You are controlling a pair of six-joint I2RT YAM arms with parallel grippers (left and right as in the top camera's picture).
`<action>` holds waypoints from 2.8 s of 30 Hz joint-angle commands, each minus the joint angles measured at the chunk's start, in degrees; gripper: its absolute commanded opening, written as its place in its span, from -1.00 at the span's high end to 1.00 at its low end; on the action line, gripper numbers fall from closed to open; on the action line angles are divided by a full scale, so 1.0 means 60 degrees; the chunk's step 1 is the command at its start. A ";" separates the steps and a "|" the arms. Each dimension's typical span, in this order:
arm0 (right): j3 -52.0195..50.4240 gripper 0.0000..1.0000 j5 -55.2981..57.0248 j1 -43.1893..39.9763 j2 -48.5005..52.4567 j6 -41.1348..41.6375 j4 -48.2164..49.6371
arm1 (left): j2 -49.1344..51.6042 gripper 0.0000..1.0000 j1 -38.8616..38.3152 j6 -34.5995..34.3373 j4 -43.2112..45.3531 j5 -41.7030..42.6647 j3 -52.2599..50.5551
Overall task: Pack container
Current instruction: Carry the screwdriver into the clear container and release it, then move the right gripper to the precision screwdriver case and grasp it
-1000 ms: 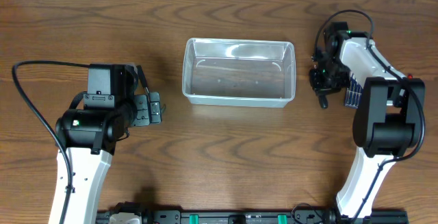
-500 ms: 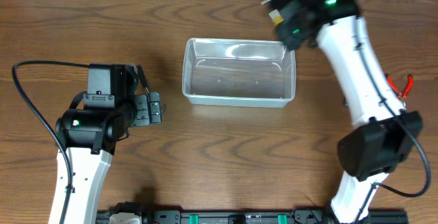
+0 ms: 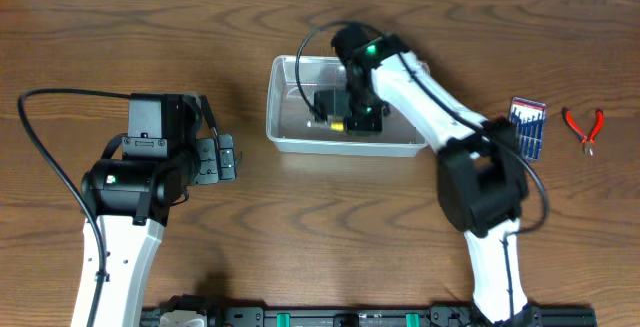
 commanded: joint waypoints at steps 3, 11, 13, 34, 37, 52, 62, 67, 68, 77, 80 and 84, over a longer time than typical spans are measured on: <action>-0.0055 0.97 -0.0328 0.0004 0.0725 -0.0047 -0.0175 | 0.0000 -0.97 -0.0004 0.0124 -0.0029 -0.0142 0.0226; 0.0018 0.34 -0.0146 -0.0011 0.0674 -0.0051 -0.0025 | 0.0000 -0.97 0.0000 0.0124 -0.0029 -0.0142 0.0226; 0.0189 -0.23 -0.0102 -0.0011 0.0608 0.0117 -0.0018 | 0.0000 -0.97 -0.0004 0.0124 -0.0029 -0.0142 0.0226; 0.3519 -0.98 0.3319 -0.4207 -0.2605 1.1690 -0.2528 | 0.0011 -0.96 0.0000 0.0127 -0.0029 -0.0142 0.0226; 0.3126 -0.99 0.3253 -0.5592 -0.2422 1.2819 -0.3158 | 0.0011 -0.97 0.0000 0.0127 -0.0025 -0.0142 0.0226; -0.2109 -0.99 0.2459 -0.7431 -0.2208 1.1967 0.0026 | 0.0011 -0.97 0.0000 0.0127 -0.0025 -0.0142 0.0226; -0.3814 -0.98 0.2408 -0.7435 -0.2208 1.1468 0.2113 | 0.0011 -0.97 -0.0004 0.0124 -0.0025 -0.0142 0.0226; -0.4138 -0.98 0.2135 -0.7439 -0.2204 1.0870 0.2871 | 0.0011 -0.97 -0.0004 0.0124 -0.0029 -0.0138 0.0226; -0.4171 -0.99 0.2018 -0.7439 -0.2204 1.0743 0.2987 | 0.0011 -0.97 -0.0004 0.0124 -0.0029 -0.0138 0.0226; -0.4186 -0.98 0.1770 -0.7442 -0.1690 1.0364 0.3512 | 0.0011 -0.97 -0.0004 0.0124 -0.0025 -0.0138 0.0226; -0.4186 -0.99 0.1774 -0.7450 -0.1443 1.0367 0.3559 | 0.0011 -0.97 -0.0004 0.0124 -0.0025 -0.0138 0.0226; -0.4186 -0.98 0.1778 -0.7450 -0.1279 1.0364 0.3555 | 0.0011 -0.97 -0.0004 0.0124 -0.0025 -0.0138 0.0226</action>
